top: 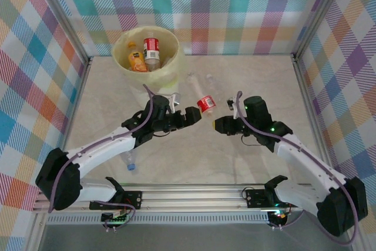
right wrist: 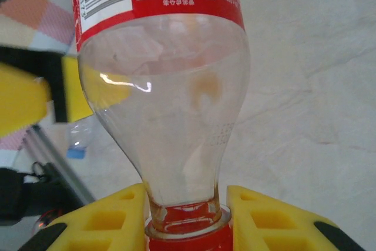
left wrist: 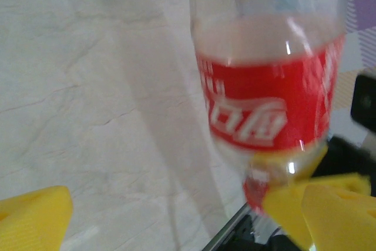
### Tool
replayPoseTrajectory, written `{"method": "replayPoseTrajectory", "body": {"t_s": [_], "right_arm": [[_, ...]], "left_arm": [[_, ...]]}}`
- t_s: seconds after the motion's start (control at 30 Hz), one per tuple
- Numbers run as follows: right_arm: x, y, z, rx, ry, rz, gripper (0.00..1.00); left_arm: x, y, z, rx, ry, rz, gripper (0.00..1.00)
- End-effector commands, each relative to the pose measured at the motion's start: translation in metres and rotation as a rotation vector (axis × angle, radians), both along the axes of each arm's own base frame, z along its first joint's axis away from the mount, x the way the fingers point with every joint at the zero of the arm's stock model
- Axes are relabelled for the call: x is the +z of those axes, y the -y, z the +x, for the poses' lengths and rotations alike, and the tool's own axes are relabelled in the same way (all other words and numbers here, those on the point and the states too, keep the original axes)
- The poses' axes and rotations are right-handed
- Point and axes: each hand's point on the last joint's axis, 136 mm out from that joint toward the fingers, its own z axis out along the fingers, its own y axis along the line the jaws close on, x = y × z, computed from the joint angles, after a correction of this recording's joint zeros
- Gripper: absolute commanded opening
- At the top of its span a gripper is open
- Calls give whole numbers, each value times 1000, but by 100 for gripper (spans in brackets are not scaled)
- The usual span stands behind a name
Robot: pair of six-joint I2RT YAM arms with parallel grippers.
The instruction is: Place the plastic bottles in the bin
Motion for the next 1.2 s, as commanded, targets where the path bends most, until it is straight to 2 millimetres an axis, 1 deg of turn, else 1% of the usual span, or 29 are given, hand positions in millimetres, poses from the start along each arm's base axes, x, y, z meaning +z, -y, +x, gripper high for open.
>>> {"method": "replayPoseTrajectory", "body": {"t_s": [0.0, 0.1, 0.2, 0.3, 0.4, 0.57, 0.7, 0.77, 0.83, 0.9, 0.93, 1.03, 1.1, 1.17], "right_arm": [[3, -4, -29, 56, -77, 83, 27], [5, -4, -42, 83, -93, 117, 27], [3, -5, -52, 112, -108, 138, 28], [3, -6, -59, 139, -122, 158, 28], [1, -5, -61, 139, -127, 157, 28], [-6, -4, -60, 125, -147, 139, 28], [-5, -5, -58, 123, -144, 149, 29], [0, -7, -58, 126, -136, 162, 31], [8, -8, -57, 134, -120, 171, 46], [18, -7, -55, 130, -90, 166, 54], [24, -6, -55, 127, -72, 167, 60], [50, -4, -51, 113, 15, 180, 70], [72, 0, -47, 96, 87, 175, 79], [90, 3, -42, 83, 147, 162, 85]], "left_arm": [[41, 18, 17, -7, 66, -158, 100], [48, 26, 23, -19, 73, -210, 100], [54, 33, 27, -33, 78, -250, 95], [57, 36, 30, -31, 79, -278, 92], [59, 38, 32, -32, 78, -288, 86], [64, 34, 29, -27, 79, -282, 71], [72, 28, 25, -22, 92, -262, 63], [77, 25, 23, -19, 103, -256, 60], [87, 23, 20, -22, 120, -255, 59], [96, 18, 20, -20, 134, -240, 58], [104, 14, 20, -17, 149, -227, 58], [120, -3, 22, 5, 186, -166, 58], [133, -17, 26, 23, 213, -122, 58], [146, -32, 31, 35, 233, -85, 58]]}}
